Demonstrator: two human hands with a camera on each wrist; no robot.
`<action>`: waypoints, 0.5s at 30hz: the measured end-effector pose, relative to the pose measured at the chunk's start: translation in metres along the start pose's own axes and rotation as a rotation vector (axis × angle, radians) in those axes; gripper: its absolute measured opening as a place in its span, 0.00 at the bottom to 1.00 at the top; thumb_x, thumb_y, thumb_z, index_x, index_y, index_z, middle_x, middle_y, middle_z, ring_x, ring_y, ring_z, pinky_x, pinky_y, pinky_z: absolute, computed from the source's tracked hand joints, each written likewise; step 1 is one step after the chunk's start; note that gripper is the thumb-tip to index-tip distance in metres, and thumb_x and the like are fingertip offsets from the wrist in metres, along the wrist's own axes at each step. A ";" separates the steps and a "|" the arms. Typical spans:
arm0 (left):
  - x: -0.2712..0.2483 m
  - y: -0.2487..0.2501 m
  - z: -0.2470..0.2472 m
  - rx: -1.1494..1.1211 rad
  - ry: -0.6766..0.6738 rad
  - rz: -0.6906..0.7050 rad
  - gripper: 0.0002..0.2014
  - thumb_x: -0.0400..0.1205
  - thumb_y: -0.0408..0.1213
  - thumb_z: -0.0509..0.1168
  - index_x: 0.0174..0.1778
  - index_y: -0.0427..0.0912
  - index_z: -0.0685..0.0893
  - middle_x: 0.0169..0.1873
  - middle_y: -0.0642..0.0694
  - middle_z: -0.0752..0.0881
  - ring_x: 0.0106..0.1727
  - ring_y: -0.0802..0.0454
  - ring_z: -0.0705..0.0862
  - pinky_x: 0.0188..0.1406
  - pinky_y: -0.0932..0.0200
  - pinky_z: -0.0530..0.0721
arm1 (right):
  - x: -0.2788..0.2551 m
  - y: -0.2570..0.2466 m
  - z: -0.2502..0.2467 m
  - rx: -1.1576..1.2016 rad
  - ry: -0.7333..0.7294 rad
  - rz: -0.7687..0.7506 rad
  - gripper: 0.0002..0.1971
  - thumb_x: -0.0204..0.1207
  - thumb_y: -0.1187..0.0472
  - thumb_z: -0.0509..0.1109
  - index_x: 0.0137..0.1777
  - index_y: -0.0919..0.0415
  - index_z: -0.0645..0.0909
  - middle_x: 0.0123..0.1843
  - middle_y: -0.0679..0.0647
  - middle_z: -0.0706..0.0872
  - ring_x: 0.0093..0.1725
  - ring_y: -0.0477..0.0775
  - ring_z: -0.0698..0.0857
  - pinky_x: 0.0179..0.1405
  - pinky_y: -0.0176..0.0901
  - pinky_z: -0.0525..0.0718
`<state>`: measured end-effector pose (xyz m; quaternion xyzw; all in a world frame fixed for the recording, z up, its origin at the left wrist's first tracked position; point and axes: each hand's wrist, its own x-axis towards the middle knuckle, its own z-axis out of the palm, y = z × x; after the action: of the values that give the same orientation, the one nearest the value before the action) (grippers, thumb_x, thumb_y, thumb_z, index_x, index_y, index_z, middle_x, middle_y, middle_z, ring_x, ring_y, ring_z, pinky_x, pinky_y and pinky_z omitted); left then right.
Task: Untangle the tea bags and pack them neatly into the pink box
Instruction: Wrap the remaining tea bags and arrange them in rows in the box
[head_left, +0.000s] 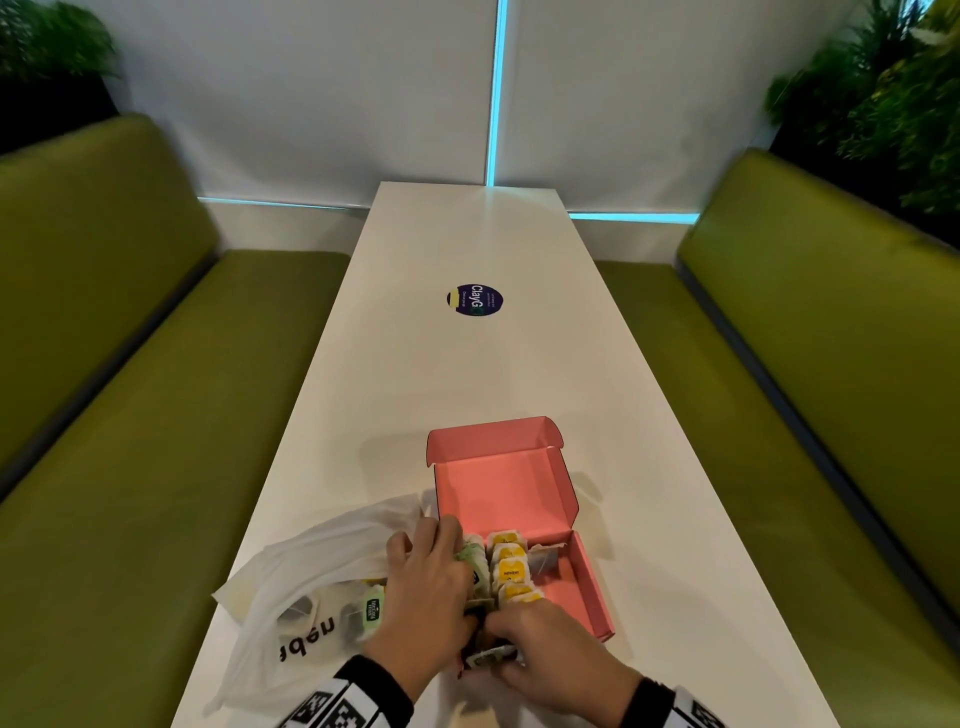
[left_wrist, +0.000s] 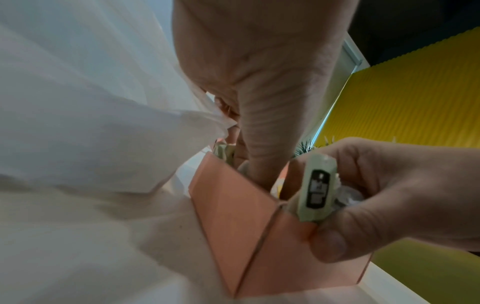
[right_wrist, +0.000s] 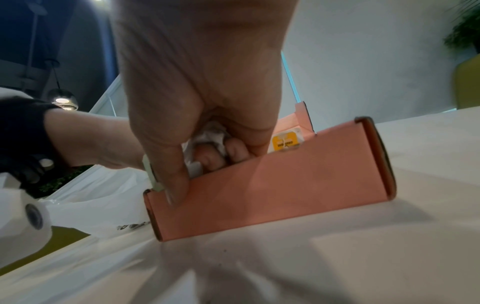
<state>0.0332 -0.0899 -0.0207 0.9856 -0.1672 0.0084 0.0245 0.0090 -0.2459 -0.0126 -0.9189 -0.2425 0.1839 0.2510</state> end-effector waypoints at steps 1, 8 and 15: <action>0.000 -0.001 0.003 -0.003 0.017 -0.007 0.19 0.35 0.53 0.74 0.16 0.49 0.78 0.37 0.49 0.78 0.43 0.46 0.69 0.37 0.52 0.58 | 0.000 0.000 0.000 0.002 -0.011 0.004 0.10 0.68 0.62 0.65 0.49 0.56 0.82 0.52 0.59 0.84 0.50 0.59 0.82 0.41 0.44 0.79; -0.002 -0.001 -0.003 0.036 0.122 0.033 0.13 0.43 0.53 0.67 0.15 0.49 0.78 0.35 0.50 0.77 0.41 0.47 0.68 0.35 0.53 0.55 | 0.001 -0.007 -0.009 0.043 -0.027 -0.015 0.11 0.70 0.56 0.72 0.48 0.61 0.83 0.47 0.60 0.85 0.42 0.53 0.78 0.32 0.38 0.67; 0.001 -0.008 -0.024 -0.049 0.185 0.036 0.15 0.43 0.51 0.76 0.23 0.57 0.82 0.37 0.57 0.77 0.44 0.52 0.68 0.36 0.53 0.45 | 0.001 -0.013 -0.007 -0.020 0.196 0.084 0.06 0.73 0.61 0.66 0.50 0.58 0.77 0.53 0.56 0.83 0.51 0.57 0.81 0.40 0.41 0.69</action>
<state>0.0364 -0.0816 0.0033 0.9765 -0.1822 0.0959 0.0636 0.0088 -0.2381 -0.0007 -0.9443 -0.1798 0.1009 0.2563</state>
